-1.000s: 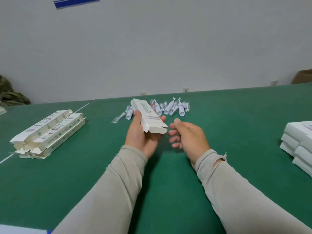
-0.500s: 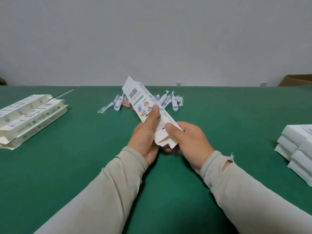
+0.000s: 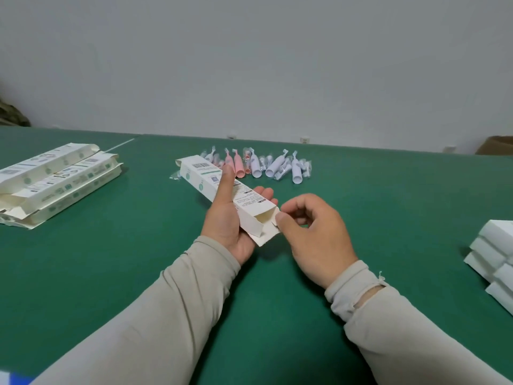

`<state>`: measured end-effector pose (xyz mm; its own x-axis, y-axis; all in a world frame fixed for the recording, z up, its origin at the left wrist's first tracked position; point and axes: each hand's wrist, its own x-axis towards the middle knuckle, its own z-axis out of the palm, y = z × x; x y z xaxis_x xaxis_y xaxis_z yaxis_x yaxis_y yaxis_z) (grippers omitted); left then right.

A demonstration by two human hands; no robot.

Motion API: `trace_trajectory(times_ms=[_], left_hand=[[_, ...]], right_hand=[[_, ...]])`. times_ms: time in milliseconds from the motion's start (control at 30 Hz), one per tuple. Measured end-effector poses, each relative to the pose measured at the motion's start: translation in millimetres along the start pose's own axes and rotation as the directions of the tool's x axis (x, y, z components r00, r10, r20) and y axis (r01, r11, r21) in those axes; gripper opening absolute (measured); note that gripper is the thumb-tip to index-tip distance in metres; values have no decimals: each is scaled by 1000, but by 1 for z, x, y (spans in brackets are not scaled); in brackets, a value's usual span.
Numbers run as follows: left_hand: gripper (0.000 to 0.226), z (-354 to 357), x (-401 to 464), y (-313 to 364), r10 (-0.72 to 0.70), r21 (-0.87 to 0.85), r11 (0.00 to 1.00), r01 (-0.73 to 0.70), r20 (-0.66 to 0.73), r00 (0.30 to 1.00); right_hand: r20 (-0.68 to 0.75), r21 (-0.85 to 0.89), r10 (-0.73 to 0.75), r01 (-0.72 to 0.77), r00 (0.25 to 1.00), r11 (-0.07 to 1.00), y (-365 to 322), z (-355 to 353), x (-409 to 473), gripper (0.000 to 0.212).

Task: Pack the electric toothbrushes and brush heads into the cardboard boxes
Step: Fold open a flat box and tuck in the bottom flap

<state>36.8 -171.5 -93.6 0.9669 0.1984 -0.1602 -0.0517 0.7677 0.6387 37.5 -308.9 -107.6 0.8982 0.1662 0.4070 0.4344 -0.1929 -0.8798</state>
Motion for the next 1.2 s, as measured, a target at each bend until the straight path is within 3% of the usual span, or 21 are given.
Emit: trace_trajectory(times_ms=[167,333,467,600,800,867,933,967,1033,1200], left_hand=[[61,1,-4,1,-15,-10,1000,15,-14,1000],[74,4,-6,0,-11,-15,1000,10,-23,1000],[90,6,-8,-2,1,-47,999,-2,-32,999],[92,7,-8,-2,15,-60,998,-18,-50,999],[85,5,-6,-5,-21,-64,998,24,34,999],[74,6,-5,-9,-21,-37,999,25,102,995],[23,6,-4,-16,7,-30,1000,-2,174,985],[10,9,-8,-17,26,-41,999,-18,193,981],[20,9,-6,-19,36,-46,999,-28,181,983],[20,13,-12,-20,41,-1,999,-42,158,987]], right_hand=[[36,20,-23,22,999,1000,1,2,-2,22],[94,22,-47,45,995,999,2,1,-4,4],[108,2,-73,73,992,997,-1,4,-7,28],[129,50,-75,69,989,996,-4,2,-8,31],[40,-29,-65,67,997,997,-1,5,-7,19],[22,5,-62,62,998,998,0,4,-6,18],[10,47,-67,66,998,997,0,4,-6,18],[3,56,-66,66,998,996,1,4,-6,18],[-2,54,-60,60,998,997,0,5,-6,18],[-16,4,-42,42,999,999,0,6,-6,19]])
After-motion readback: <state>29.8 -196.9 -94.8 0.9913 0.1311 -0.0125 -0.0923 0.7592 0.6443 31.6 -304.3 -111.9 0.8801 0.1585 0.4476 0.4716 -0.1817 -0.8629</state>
